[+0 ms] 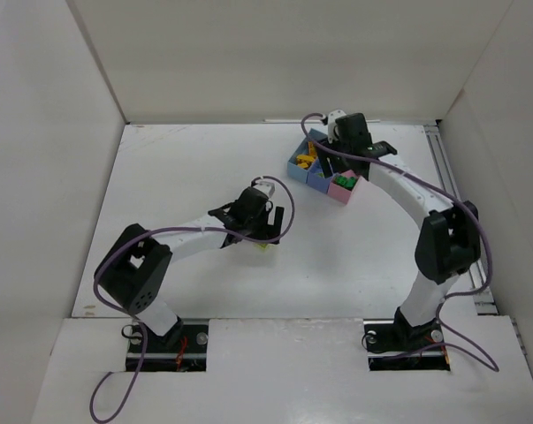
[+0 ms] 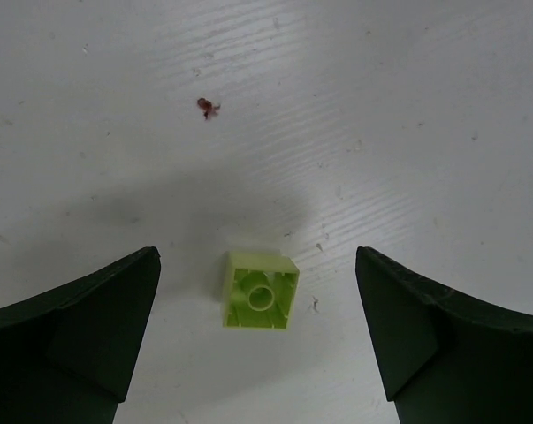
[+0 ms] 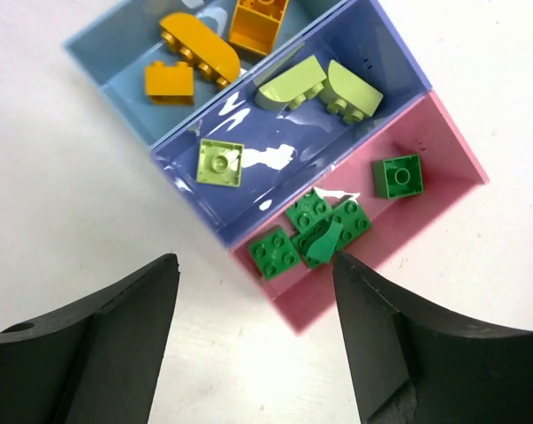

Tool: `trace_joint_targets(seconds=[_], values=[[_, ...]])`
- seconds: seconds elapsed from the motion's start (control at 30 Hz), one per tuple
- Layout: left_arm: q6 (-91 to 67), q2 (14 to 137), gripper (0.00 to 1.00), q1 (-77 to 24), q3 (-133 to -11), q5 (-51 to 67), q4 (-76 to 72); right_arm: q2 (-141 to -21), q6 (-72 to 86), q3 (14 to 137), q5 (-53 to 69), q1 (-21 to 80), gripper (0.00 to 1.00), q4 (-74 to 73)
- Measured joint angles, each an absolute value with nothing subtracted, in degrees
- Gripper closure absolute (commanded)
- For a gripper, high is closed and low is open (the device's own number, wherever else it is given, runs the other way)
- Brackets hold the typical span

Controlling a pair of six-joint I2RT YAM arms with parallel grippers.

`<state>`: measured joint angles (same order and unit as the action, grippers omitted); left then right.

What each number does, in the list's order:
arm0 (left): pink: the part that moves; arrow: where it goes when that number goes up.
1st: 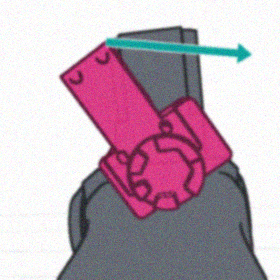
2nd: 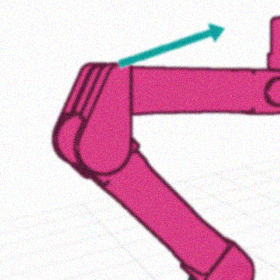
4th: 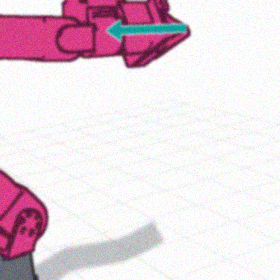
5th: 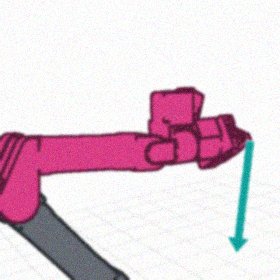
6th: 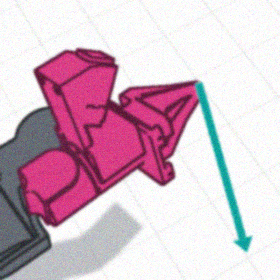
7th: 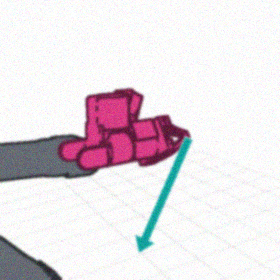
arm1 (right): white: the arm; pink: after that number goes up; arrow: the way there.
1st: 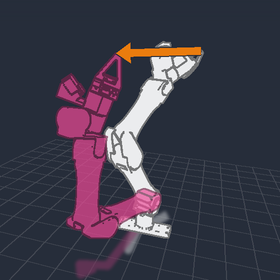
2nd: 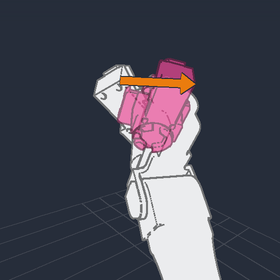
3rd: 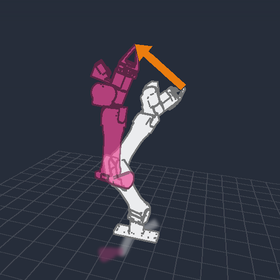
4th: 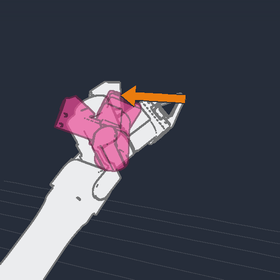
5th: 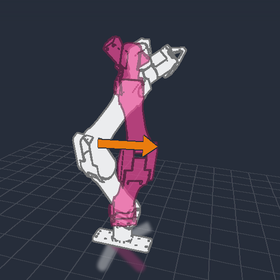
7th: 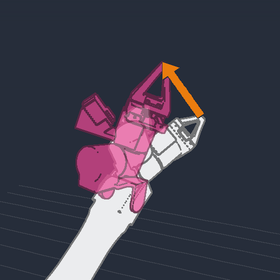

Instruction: Sort the legos into containers by color

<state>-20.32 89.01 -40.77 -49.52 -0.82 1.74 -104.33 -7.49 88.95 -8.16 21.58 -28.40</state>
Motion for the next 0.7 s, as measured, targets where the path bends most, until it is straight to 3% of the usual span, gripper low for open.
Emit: trace_joint_targets(seconds=[0.13,0.23,0.43,0.6,0.7], values=[[-19.6,92.2,0.15,-40.8,-50.7,-2.0,2.5,-96.5,-6.4,83.8,-6.1,20.5,0.25,-27.4],[-19.3,93.0,0.29,-40.8,-50.8,-3.1,3.5,-92.4,-5.7,81.0,-5.6,19.6,0.25,-26.1],[-18.7,93.4,0.46,-41.3,-51.2,-2.5,4.4,-89.4,-4.7,76.8,-5.8,18.7,0.25,-25.1],[-18.5,93.6,0.52,-42.1,-51.2,-1.6,4.5,-89.3,-4.5,74.0,-5.6,17.5,0.25,-25.1],[-18.5,94.3,0.69,-42.4,-51.2,-1.6,4.6,-88.8,-4.4,72.5,-5.6,16.7,0.25,-24.6]])
